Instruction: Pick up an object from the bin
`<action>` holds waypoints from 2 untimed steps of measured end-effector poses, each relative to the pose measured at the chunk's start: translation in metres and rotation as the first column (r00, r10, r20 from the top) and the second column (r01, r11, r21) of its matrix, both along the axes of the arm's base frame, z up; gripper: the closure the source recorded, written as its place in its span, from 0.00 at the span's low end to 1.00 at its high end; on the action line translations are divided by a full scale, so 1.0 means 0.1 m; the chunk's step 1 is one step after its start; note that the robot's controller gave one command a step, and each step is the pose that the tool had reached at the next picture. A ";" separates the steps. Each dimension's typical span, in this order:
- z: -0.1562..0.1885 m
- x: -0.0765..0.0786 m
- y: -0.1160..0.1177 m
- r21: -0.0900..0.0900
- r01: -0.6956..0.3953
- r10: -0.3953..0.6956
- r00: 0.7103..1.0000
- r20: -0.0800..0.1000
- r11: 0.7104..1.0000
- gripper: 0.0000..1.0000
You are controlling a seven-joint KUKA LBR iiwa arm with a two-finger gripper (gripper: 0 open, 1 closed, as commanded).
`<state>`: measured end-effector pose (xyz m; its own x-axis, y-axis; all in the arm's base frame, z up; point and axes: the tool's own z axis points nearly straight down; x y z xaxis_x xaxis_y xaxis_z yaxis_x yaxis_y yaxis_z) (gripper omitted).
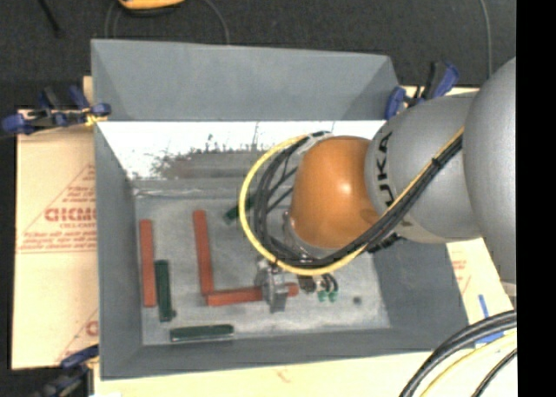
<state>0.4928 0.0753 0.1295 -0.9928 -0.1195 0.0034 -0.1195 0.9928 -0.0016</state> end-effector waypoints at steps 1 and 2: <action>0.69 0.04 0.18 0.001 -0.099 0.099 0.995 0.006 0.995 1.00; 0.69 0.04 0.18 0.001 -0.100 0.100 0.995 0.006 0.995 1.00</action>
Offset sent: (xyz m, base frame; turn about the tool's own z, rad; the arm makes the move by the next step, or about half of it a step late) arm 0.0000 0.0000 0.0000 0.0000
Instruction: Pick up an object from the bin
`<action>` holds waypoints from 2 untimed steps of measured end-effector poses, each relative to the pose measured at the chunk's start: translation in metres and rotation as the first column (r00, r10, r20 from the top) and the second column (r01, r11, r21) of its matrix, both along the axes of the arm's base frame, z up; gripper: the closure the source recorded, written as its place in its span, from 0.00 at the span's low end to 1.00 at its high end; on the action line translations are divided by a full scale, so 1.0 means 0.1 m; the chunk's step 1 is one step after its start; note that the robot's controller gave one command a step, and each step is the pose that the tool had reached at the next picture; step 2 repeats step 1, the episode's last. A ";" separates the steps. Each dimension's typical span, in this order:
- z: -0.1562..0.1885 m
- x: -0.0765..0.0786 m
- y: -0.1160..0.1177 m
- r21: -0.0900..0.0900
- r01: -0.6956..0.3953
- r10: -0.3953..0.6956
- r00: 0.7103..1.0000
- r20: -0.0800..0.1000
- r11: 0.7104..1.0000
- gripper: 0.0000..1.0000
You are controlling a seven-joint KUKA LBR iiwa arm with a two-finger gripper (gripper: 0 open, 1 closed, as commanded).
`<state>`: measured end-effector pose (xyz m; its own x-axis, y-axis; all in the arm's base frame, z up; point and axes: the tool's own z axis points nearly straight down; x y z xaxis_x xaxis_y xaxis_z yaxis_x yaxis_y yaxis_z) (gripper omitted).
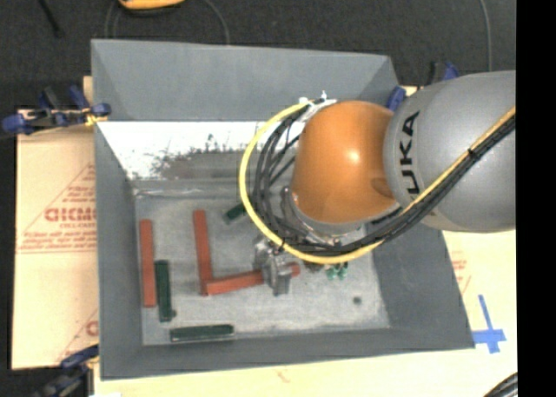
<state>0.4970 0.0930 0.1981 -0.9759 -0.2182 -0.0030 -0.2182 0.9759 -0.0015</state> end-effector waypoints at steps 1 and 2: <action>1.29 1.07 -0.43 -0.004 -0.340 0.340 0.940 0.008 0.940 1.00; 1.29 1.07 -0.43 -0.004 -0.340 0.340 0.940 0.008 0.940 1.00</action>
Offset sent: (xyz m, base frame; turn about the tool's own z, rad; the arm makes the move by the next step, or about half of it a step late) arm 0.0000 0.0000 0.0000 0.0000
